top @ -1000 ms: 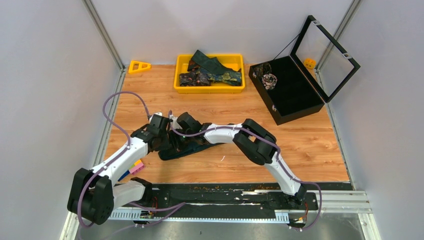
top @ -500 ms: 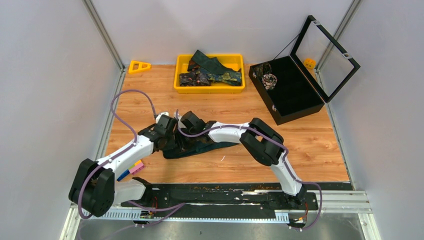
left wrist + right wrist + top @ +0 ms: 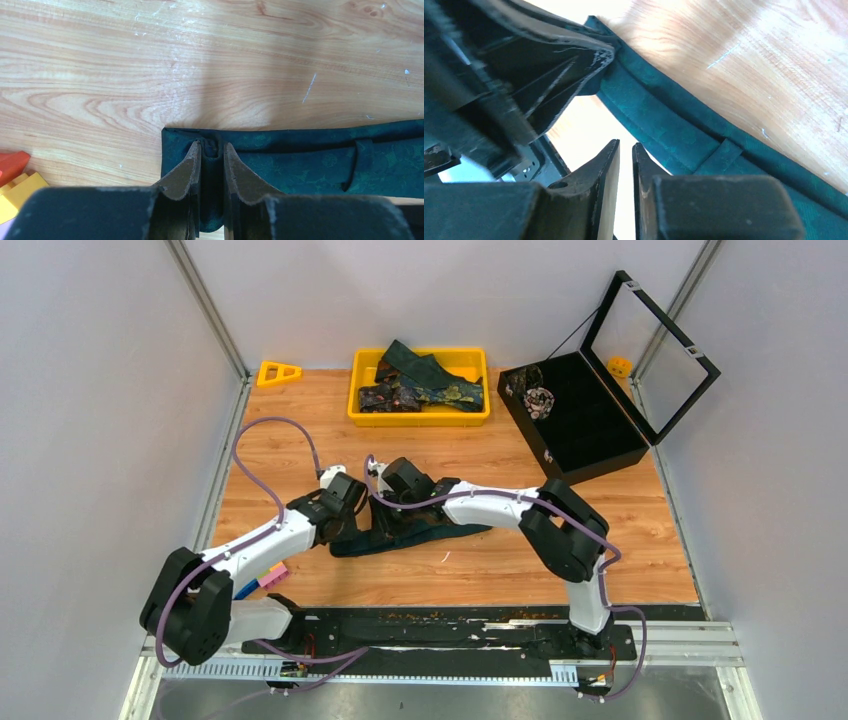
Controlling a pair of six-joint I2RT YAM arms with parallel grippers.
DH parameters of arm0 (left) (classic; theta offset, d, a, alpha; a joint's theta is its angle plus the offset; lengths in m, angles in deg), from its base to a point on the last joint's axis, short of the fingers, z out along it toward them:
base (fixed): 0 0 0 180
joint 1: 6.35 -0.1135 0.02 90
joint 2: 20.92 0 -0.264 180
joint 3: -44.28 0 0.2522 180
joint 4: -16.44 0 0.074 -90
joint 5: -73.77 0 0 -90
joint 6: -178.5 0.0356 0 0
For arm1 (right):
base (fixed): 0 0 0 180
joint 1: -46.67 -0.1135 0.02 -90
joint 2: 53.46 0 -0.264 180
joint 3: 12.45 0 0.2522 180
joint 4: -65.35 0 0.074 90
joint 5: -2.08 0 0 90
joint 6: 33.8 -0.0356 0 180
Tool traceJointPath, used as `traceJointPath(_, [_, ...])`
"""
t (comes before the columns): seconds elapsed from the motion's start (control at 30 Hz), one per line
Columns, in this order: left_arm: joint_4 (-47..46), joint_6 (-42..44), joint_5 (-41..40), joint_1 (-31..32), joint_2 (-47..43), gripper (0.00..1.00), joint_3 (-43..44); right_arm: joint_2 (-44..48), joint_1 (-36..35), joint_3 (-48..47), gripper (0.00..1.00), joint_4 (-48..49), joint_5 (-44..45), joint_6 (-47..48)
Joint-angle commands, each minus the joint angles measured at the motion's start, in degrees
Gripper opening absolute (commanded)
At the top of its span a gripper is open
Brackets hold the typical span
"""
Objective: Roll the ties
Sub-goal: Roll the tie at the center of the board.
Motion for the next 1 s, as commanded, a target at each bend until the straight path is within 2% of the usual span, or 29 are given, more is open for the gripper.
traceJointPath(0.0, [4.71,-2.54,-1.48,1.11,0.10,0.00,0.83,4.62,0.54,2.65,0.17,4.24,1.02,3.08])
traceJointPath(0.47, [4.86,-1.97,-1.47,2.18,-0.70,0.00,0.78,0.18,0.75,2.80,0.16,5.66,0.95,2.24])
traceJointPath(0.97, [2.07,-4.08,0.84,5.17,2.55,0.01,0.93,-3.04,0.84,3.16,0.14,7.35,-0.02,1.67])
